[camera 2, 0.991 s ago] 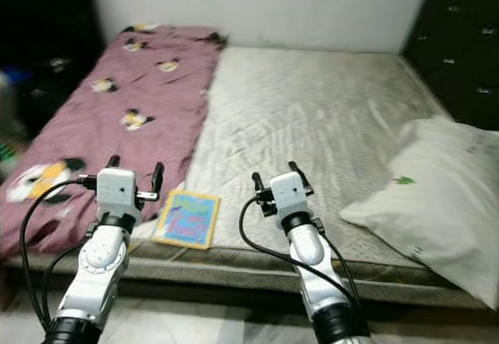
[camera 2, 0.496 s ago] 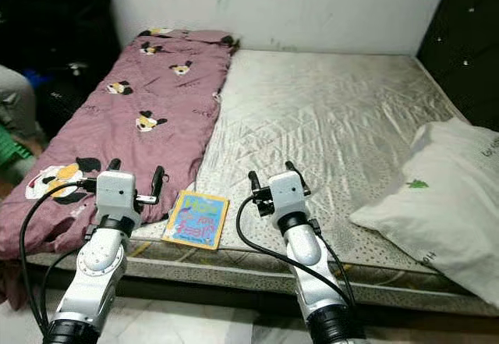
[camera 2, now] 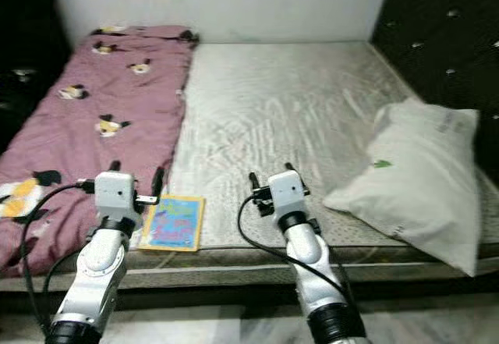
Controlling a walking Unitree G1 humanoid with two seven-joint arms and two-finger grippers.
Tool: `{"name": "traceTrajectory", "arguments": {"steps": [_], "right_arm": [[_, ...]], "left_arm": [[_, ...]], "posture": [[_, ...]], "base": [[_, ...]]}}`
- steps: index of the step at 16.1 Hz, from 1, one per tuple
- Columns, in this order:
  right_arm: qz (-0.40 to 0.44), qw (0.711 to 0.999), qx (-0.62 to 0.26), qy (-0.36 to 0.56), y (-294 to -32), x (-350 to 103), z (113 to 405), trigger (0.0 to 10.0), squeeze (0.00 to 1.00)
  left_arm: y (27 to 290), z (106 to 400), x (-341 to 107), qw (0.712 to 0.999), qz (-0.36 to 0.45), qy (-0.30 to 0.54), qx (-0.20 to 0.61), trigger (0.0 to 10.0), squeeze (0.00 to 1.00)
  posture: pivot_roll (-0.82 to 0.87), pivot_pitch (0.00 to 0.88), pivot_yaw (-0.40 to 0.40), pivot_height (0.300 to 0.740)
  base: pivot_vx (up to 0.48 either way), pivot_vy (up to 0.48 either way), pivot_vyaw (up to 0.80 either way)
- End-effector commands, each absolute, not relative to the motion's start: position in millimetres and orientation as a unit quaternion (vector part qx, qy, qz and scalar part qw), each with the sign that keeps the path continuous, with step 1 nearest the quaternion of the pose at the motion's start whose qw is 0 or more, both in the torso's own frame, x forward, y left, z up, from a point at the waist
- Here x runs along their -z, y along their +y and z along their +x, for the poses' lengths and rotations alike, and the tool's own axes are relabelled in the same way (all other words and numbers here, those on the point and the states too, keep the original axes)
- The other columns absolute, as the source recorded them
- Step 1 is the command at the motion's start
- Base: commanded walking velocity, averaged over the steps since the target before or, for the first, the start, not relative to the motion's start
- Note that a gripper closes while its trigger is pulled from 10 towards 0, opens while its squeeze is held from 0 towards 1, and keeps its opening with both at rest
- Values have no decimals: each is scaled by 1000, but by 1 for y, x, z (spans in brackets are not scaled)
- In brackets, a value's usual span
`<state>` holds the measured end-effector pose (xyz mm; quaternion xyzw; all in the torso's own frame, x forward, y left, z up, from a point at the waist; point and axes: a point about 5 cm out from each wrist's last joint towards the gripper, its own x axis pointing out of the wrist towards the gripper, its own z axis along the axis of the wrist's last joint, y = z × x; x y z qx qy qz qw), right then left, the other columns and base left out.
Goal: Clean up the room
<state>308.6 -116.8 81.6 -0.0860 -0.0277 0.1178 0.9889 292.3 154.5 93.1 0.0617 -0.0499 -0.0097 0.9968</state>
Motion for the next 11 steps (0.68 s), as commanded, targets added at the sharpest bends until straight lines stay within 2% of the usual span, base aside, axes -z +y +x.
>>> {"name": "traceTrajectory", "arguments": {"steps": [1,4,11], "right_arm": [[-87,988,-127,-32,-112,-84,309,10000,0],[-87,987,-131,-31,-111,-84,310,10000,0],[-88,987,-127,-32,-111,-85,313,10000,0]], "left_arm": [[158,293,-93,997,62,-46,9,10000,0],[155,293,-95,997,56,-54,20,10000,0],[155,295,-96,997,53,-58,27,10000,0]], "posture": [[-44,0,-9,740],[-39,0,-14,740],[-44,0,-10,740]], "base": [[0,0,0],[0,0,0],[300,0,0]]}}
